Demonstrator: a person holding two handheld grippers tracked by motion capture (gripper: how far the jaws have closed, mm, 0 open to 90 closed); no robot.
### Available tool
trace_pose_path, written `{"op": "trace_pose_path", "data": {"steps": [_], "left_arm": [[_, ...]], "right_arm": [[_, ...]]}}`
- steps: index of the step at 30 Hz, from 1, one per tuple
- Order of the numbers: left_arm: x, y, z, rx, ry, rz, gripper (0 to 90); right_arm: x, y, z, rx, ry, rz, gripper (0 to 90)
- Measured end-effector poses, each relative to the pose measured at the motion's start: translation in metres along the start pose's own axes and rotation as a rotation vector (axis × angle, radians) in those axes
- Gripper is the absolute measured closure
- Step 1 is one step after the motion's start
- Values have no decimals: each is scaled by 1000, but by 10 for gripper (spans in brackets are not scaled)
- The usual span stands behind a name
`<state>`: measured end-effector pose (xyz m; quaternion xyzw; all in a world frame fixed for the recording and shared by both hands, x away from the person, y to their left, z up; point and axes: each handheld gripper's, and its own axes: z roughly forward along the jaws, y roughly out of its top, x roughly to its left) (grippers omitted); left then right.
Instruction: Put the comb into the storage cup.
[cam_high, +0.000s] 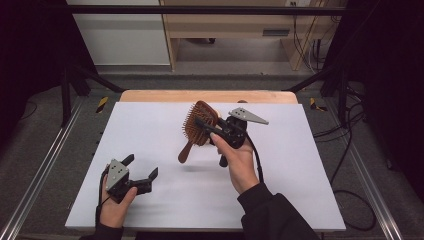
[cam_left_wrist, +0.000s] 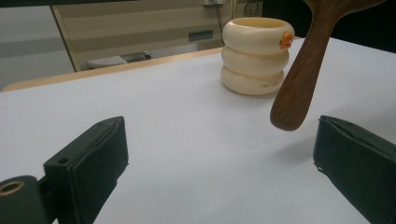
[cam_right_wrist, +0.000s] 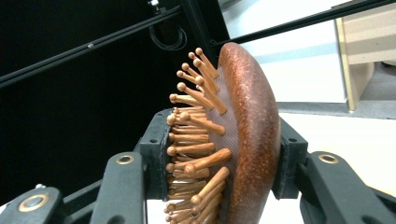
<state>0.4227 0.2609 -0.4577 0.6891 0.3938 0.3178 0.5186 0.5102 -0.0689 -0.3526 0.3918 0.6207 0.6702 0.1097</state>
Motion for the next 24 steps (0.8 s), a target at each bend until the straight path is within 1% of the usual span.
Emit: {"op": "trace_pose_path", "data": {"steps": [5, 7, 9, 13, 16, 18, 22, 24], "left_arm": [[8, -1, -5, -29, 35, -24, 32], [11, -2, -6, -39, 35, -40, 32], [13, -3, -7, -34, 39, -41, 31], [17, -3, -9, -43, 49, -52, 32], [20, -4, -10, -46, 56, -63, 32], [20, -4, -10, -47, 56, -63, 32], [20, -4, -10, -41, 56, -50, 31], [21, -4, -11, -47, 60, -53, 30]], "right_arm": [[-5, 5, -2, 0, -12, 5, 508], [-5, 9, -3, -1, -14, 2, 508], [-4, 13, -3, -6, -14, -4, 508], [-2, 20, -2, -5, -19, -22, 508], [-3, 26, 0, -8, -27, -20, 508], [-4, 30, 1, -14, -34, -12, 508], [-6, 34, 3, -23, -37, -1, 508], [-7, 36, 4, -25, -41, 3, 508]]}}
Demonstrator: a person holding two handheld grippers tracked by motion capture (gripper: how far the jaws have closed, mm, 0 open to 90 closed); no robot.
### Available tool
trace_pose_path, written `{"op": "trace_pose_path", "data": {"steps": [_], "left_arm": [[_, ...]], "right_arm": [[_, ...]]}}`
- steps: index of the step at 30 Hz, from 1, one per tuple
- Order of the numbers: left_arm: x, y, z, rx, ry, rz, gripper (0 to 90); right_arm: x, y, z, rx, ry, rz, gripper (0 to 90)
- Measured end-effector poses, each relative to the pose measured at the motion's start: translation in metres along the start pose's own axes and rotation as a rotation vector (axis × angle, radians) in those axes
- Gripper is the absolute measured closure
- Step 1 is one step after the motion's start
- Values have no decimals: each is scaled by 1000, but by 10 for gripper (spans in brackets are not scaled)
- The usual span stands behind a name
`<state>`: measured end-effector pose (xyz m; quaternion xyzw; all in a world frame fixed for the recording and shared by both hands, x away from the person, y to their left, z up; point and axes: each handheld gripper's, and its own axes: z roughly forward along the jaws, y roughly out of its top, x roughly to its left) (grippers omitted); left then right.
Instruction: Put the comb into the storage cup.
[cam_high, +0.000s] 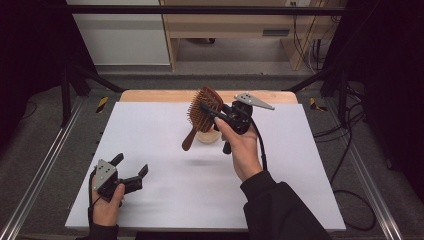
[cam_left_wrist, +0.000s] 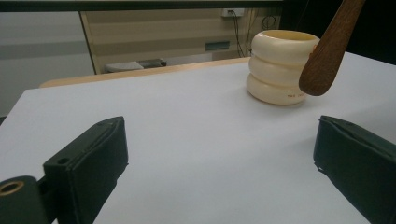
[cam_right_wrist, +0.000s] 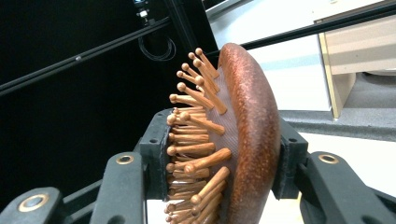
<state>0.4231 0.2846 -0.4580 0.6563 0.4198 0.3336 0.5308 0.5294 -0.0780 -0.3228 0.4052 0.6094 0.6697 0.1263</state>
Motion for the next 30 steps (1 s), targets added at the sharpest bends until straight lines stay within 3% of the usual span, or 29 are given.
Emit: {"op": "trace_pose_path", "data": {"steps": [10, 14, 19, 25, 30], "left_arm": [[0, -1, 0, 2, -3, -2, 28], [1, -1, 0, 1, -4, -2, 28], [1, -1, 0, -1, -10, -12, 28], [0, -1, 1, -2, -15, -12, 28], [2, -1, 1, -5, -24, -38, 28]], "right_arm": [[1, 15, 3, -30, -5, 25, 507], [-4, 25, 5, -66, -4, 67, 507], [-7, 37, 9, -83, -35, 64, 506], [-13, 47, 14, -103, -53, 96, 506], [-19, 52, 19, -128, -79, 112, 506]]}}
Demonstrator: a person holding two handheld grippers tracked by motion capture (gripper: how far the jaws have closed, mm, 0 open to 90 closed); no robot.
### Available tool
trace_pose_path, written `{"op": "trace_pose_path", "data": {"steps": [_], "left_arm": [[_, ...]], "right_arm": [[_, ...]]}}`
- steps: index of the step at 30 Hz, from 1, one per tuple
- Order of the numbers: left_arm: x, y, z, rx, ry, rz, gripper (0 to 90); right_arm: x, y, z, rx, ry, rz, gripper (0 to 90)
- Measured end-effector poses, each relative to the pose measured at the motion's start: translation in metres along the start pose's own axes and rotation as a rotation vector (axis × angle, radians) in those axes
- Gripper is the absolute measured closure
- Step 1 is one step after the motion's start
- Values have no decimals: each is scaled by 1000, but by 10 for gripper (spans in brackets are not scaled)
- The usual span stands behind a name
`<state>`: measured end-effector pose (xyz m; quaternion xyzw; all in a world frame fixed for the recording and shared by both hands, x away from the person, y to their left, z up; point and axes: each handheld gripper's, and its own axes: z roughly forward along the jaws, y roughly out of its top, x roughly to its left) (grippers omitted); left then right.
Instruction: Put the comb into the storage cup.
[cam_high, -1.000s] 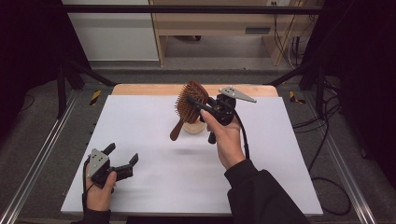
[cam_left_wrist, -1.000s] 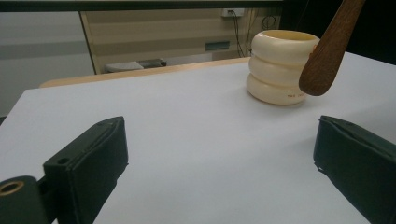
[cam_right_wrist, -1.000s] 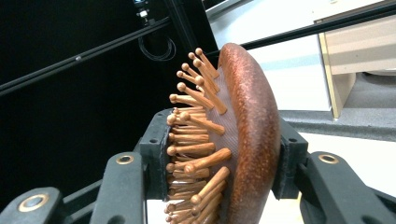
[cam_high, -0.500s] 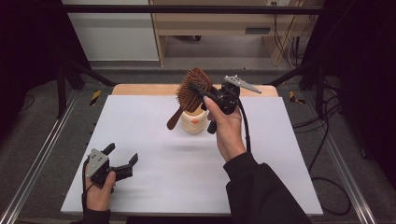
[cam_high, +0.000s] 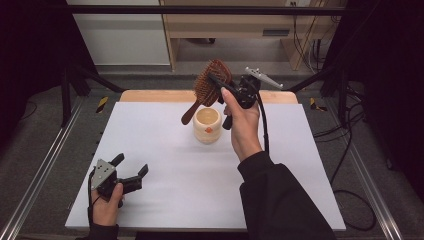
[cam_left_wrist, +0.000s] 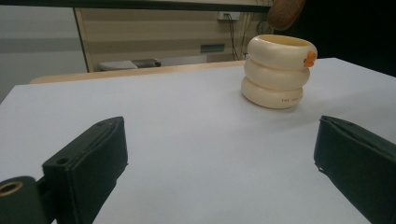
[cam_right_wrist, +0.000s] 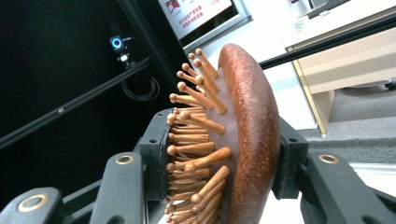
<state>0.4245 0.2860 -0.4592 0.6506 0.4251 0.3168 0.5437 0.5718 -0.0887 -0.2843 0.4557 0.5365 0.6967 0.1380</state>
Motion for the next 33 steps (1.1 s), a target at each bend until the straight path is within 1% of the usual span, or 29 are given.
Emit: {"op": "trace_pose_path", "data": {"steps": [3, 6, 8, 12, 15, 21, 24, 27, 33], "left_arm": [[1, 0, 0, -2, 0, -11, 28], [0, -1, 0, -1, -3, -2, 28], [0, -1, 0, 0, -3, -3, 28], [1, 0, 0, -8, -2, -17, 17], [1, 0, 0, -10, 3, -16, 12], [1, -1, 0, -9, 4, -16, 13], [1, -1, 0, -11, 4, -20, 12], [2, -1, 0, -11, 6, -23, 12], [4, -1, -1, -14, 13, -28, 12]], "right_arm": [[-1, 3, 3, -17, -8, 9, 505], [-1, 8, 4, -30, -11, 18, 504], [-2, 12, 5, -47, -14, 22, 504], [-2, 19, 5, -54, -24, 11, 504], [-2, 23, 7, -53, -34, -3, 503], [-2, 25, 10, -51, -42, -7, 503], [-5, 26, 10, -66, -58, -14, 503], [-7, 28, 10, -76, -62, -9, 503], [-12, 31, 9, -77, -83, -27, 503]]}}
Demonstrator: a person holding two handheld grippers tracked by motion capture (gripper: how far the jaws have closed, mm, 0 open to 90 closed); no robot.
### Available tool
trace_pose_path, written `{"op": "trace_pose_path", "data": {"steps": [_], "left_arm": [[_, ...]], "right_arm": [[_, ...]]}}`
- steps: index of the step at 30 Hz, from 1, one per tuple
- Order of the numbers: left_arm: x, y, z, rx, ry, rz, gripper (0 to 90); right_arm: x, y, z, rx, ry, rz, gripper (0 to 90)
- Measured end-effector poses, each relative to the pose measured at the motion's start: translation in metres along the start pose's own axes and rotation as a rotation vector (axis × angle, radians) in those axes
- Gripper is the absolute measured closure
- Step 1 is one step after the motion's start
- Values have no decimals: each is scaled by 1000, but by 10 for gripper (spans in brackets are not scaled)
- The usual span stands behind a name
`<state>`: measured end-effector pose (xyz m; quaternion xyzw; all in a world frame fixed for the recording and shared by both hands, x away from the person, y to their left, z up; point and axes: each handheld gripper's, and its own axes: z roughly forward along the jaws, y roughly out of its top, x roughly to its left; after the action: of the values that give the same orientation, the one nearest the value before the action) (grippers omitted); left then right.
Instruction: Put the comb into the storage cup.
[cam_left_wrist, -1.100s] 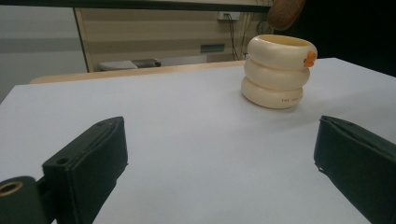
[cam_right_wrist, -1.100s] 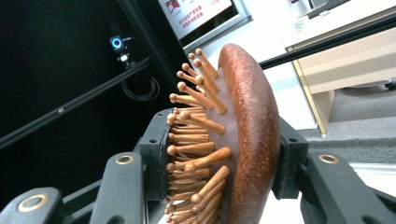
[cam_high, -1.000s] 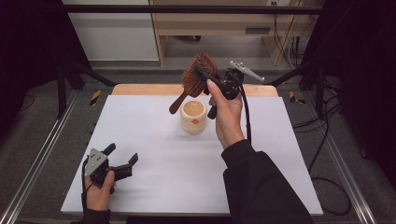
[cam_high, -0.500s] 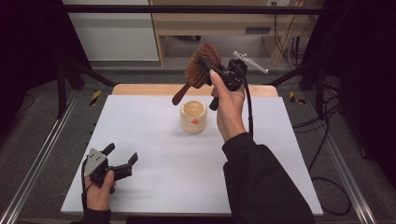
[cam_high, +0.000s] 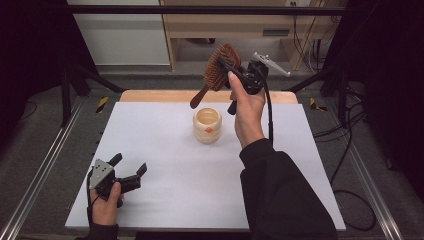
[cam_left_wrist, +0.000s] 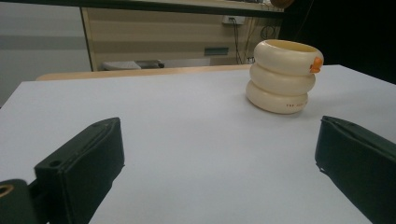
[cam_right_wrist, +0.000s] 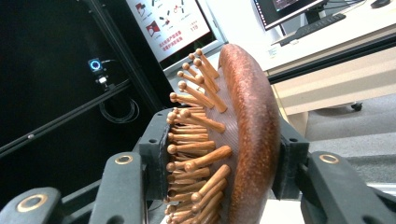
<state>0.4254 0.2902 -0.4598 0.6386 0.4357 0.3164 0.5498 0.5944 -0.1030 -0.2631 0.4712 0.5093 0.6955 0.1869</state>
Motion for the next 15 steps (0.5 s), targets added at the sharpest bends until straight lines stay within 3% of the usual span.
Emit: {"op": "trace_pose_path", "data": {"steps": [4, 15], "left_arm": [[3, -1, 0, 1, 7, -14, 13], [1, -1, 1, 1, 3, -13, 12]], "right_arm": [[1, 0, 0, 7, -10, -31, 503], [0, -1, 0, 2, -5, -40, 502]]}}
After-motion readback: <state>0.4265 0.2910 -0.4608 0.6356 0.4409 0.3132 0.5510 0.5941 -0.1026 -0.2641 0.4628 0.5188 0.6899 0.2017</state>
